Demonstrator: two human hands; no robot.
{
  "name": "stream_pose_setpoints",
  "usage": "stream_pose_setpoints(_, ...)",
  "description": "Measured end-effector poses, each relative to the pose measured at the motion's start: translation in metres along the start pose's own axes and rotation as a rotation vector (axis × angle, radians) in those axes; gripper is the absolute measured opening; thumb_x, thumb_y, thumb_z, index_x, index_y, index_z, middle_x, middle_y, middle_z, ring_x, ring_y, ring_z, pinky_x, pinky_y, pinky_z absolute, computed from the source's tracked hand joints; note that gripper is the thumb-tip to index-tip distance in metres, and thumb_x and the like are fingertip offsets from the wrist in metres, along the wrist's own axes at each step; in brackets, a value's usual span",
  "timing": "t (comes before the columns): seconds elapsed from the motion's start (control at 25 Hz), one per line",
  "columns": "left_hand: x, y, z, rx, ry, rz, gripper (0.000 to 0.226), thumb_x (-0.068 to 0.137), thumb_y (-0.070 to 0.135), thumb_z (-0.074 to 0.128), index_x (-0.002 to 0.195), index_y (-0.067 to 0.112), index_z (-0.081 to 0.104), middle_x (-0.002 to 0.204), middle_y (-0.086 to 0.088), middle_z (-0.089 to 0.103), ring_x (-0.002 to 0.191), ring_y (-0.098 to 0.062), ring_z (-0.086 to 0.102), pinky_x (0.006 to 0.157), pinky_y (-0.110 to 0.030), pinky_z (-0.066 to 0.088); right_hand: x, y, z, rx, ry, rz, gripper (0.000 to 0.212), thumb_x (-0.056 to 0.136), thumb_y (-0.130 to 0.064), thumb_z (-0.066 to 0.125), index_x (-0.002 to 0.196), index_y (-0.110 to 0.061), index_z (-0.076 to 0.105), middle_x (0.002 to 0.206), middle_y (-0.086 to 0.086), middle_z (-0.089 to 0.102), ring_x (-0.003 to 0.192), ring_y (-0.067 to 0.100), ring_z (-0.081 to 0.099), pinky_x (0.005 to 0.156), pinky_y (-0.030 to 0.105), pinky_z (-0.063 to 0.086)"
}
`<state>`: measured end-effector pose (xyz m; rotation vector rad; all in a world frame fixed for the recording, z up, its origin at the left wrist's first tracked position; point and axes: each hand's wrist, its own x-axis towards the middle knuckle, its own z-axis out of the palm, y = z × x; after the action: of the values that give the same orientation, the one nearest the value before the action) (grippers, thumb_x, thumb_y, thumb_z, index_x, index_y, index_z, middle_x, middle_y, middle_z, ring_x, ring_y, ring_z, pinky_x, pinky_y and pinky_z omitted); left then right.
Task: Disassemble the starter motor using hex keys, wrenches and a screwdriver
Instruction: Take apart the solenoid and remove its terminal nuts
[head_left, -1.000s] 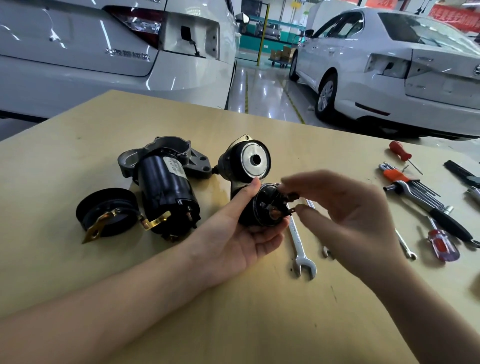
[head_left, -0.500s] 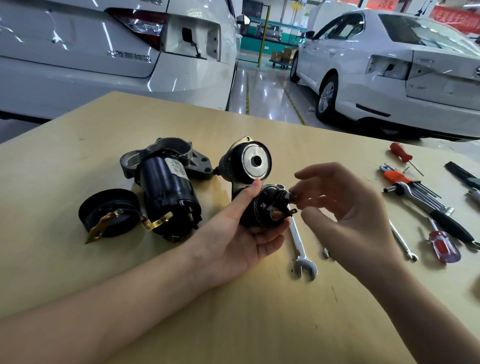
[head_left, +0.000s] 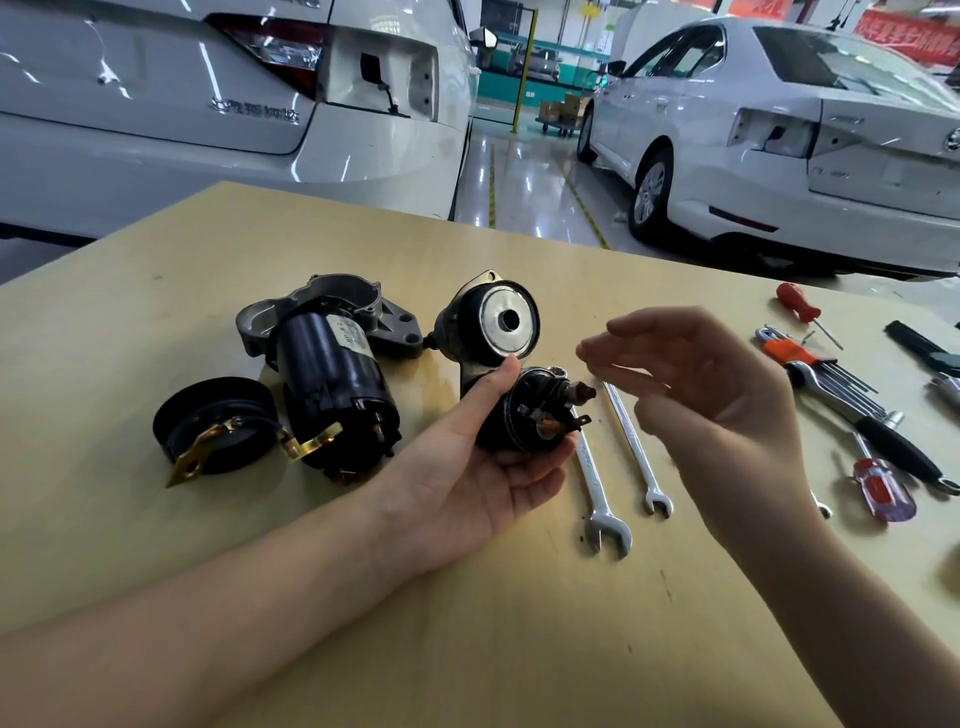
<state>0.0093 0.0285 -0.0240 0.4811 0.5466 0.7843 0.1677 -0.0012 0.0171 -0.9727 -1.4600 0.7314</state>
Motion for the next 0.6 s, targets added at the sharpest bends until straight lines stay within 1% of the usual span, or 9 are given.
stream_pose_setpoints(0.08,0.0001,-0.0005,-0.0001,-0.008,0.0,0.001,0.045,0.067,0.044,0.07,0.096,0.009,0.069,0.086,-0.011,0.069,0.073,-0.02,0.069,0.066,-0.027,0.057,0.0017,0.0029,-0.0011,-0.131,0.056,0.038,0.043,0.069,0.017,0.042,0.089,-0.014,0.065,0.078,0.006,0.072,0.076,0.017,0.069,0.075,0.029,0.054)
stream_pose_setpoints(0.16,0.0006,-0.0011,-0.0002,-0.008,0.002,0.003,0.041,0.068,0.044,0.07,0.091,0.01,0.072,0.087,-0.01,0.07,0.074,-0.02,0.069,0.066,-0.027,0.057,0.0013,0.0053,0.0007,-0.184,0.065,0.061,0.046,0.072,0.024,0.039,0.085,-0.012,0.064,0.073,0.007,0.07,0.067,0.016,0.067,0.07,0.029,0.053)
stream_pose_setpoints(0.24,0.0008,-0.0011,0.0001,-0.004,0.001,0.005,0.04,0.068,0.044,0.07,0.09,0.01,0.073,0.088,-0.011,0.07,0.075,-0.02,0.069,0.066,-0.027,0.057,-0.0002,0.0052,0.0024,-0.182,0.057,0.046,0.051,0.07,0.028,0.034,0.085,-0.011,0.063,0.074,0.008,0.071,0.07,0.018,0.068,0.071,0.029,0.055)
stream_pose_setpoints(0.36,0.0007,-0.0007,0.0003,-0.002,0.0,0.007,0.042,0.068,0.044,0.07,0.094,0.01,0.071,0.087,-0.011,0.07,0.075,-0.02,0.069,0.066,-0.027,0.057,-0.0004,0.0034,0.0022,-0.125,0.046,0.032,0.053,0.07,0.031,0.032,0.087,-0.008,0.063,0.078,0.009,0.072,0.076,0.021,0.069,0.074,0.028,0.055)
stream_pose_setpoints(0.52,-0.0001,-0.0006,0.0014,-0.005,-0.001,0.004,0.044,0.069,0.044,0.069,0.096,0.01,0.069,0.085,-0.01,0.07,0.074,-0.019,0.069,0.065,-0.027,0.057,-0.0004,0.0027,0.0004,-0.063,0.026,0.048,0.049,0.07,0.027,0.034,0.089,-0.007,0.063,0.081,0.007,0.074,0.077,0.018,0.07,0.069,0.018,0.051)
stream_pose_setpoints(0.6,-0.0002,-0.0008,0.0012,0.003,0.002,0.006,0.043,0.069,0.044,0.069,0.096,0.01,0.068,0.085,-0.009,0.07,0.074,-0.019,0.069,0.065,-0.026,0.057,0.0,0.0015,0.0007,-0.012,0.011,0.062,0.051,0.068,0.027,0.032,0.089,-0.007,0.063,0.083,0.007,0.074,0.079,0.018,0.071,0.066,0.013,0.049)
